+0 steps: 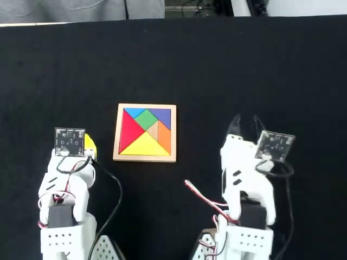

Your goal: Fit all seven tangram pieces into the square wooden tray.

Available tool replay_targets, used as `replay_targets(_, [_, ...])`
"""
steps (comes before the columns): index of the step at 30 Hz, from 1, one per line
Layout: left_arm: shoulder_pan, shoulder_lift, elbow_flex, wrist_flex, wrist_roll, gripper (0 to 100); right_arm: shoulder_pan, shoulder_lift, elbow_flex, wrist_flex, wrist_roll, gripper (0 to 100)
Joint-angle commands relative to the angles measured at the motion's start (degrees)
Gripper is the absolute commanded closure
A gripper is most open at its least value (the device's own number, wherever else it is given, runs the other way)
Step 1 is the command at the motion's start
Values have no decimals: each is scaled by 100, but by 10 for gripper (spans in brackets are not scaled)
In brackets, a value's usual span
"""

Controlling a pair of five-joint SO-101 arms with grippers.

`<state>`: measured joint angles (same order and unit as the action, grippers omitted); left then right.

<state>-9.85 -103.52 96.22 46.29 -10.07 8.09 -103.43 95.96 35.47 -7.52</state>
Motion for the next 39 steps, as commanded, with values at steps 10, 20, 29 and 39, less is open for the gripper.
replay_targets(10, [22,-70,119,2611,-53,917,-870,-171,75,2655,-70,851])
replay_targets(20, [31,-70,119,2655,-79,916,-1073,-145,75,3763,404,853])
replay_targets(29, [40,-70,119,2655,-79,917,-1134,-171,75,3763,1495,854])
replay_targets(39, [40,-70,119,2655,-79,917,-1424,-171,75,3780,1081,854])
